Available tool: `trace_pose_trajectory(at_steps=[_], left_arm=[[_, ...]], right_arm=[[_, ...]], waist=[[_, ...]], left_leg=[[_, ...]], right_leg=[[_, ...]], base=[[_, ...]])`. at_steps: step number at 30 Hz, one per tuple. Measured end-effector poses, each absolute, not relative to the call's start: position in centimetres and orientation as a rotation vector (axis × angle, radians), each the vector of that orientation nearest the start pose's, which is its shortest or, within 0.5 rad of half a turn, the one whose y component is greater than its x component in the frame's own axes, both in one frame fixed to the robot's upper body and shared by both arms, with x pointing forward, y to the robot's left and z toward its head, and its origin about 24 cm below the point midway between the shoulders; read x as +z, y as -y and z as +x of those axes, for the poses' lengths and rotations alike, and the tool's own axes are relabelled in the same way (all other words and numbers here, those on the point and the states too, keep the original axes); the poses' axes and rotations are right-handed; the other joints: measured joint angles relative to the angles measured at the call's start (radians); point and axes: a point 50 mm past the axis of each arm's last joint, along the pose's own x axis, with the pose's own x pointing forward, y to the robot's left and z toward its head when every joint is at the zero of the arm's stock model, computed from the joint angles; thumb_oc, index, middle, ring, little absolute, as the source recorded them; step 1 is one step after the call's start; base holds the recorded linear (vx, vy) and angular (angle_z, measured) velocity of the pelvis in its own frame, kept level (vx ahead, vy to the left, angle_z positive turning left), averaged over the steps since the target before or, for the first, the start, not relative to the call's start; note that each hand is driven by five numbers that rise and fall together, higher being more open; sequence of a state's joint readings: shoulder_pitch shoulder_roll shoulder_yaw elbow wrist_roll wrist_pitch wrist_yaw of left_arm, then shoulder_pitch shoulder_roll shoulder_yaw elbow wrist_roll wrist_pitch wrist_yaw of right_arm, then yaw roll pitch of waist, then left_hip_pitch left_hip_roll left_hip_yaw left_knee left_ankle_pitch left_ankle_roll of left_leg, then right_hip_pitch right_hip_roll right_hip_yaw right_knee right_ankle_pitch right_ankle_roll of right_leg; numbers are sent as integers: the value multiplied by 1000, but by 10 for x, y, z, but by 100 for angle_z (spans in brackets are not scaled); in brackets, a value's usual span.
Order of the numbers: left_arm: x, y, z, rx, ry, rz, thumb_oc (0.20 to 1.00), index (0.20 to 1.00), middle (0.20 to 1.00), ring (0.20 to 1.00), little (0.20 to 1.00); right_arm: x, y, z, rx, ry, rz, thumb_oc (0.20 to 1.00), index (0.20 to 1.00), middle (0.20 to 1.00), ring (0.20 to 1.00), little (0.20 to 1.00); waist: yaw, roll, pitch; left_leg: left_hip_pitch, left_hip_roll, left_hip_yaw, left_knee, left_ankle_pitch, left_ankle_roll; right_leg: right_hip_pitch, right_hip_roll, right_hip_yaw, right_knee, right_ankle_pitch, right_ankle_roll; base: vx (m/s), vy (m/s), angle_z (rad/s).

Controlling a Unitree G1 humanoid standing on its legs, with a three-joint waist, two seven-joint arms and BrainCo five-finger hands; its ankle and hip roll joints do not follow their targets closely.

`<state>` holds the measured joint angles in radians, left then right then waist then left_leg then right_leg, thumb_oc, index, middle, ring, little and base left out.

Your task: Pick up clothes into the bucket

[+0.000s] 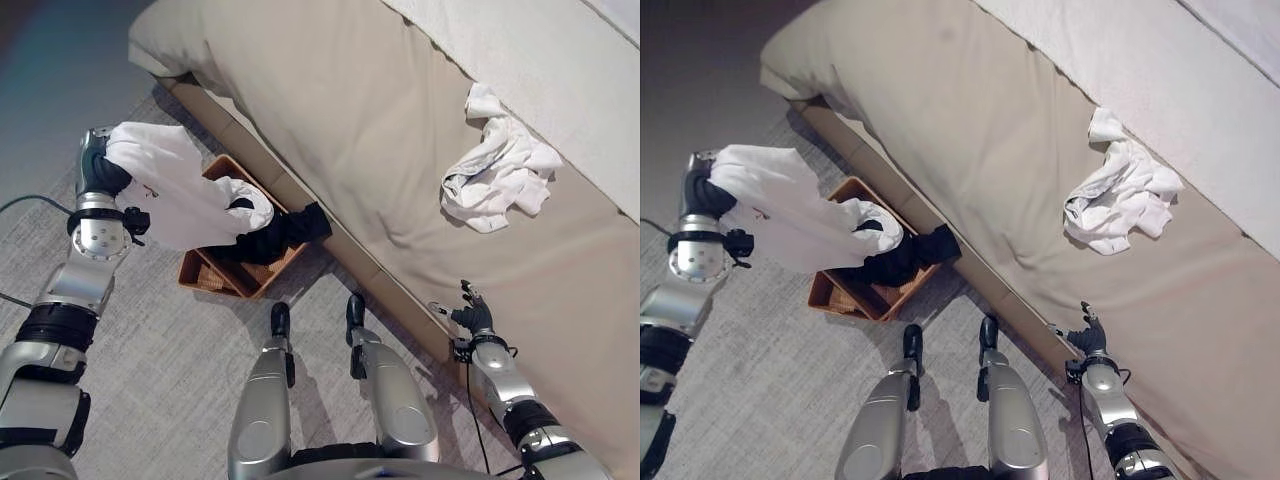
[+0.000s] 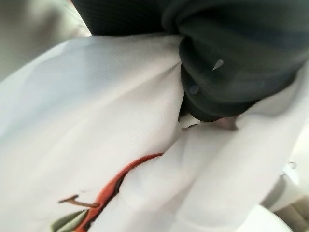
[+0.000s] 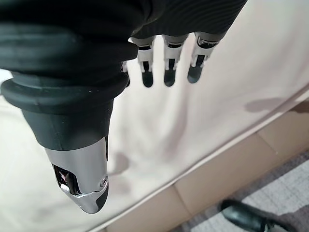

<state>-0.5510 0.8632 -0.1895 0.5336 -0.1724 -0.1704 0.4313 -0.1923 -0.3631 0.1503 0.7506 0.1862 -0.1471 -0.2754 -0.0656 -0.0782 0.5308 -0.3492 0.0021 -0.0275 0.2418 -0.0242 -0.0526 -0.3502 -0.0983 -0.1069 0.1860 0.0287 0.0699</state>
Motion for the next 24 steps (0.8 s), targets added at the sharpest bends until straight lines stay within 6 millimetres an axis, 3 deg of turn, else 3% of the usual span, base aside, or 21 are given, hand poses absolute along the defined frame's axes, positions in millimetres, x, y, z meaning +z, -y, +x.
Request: trace_pose_trajectory(at_steps=[8,17,19,23,24], left_arm=[[177,-318,330,552,310,612,200,200,200,200,200],[203,-320,347,601,337,624,200,200,200,200,200],[206,-323,350,618,324,632,200,200,200,200,200],[229,-323,354,632,371,655,213,213,213,213,213],[229,-326,355,643,357,660,1000,1000,1000,1000,1000]], right_arm=[[-32,242,263,-290,-315,-285,1000,1000,1000,1000,1000],[-24,234,267,-267,-253,-286,1000,1000,1000,1000,1000],[-20,230,269,-244,-226,-292,1000,1000,1000,1000,1000],[-9,227,273,-231,-167,-288,1000,1000,1000,1000,1000],[-6,224,275,-222,-151,-284,1000,1000,1000,1000,1000]], waist=[[-9,-25,9],[-62,-53,8],[-78,-61,7],[-97,-67,3],[-107,-67,3]], left_leg=[[-214,7,-4,128,-16,11],[-431,10,-12,248,-29,15],[-487,19,-13,308,-57,17],[-594,30,-12,374,-74,22],[-621,32,-12,404,-86,26]], right_leg=[[-203,6,15,98,-16,-4],[-390,9,14,162,-8,-1],[-431,19,17,178,-9,-2],[-522,28,19,215,4,0],[-546,29,20,237,4,-4]], base=[[-31,21,-2],[20,10,-2],[-7,42,-15],[7,28,-10],[17,25,-9]])
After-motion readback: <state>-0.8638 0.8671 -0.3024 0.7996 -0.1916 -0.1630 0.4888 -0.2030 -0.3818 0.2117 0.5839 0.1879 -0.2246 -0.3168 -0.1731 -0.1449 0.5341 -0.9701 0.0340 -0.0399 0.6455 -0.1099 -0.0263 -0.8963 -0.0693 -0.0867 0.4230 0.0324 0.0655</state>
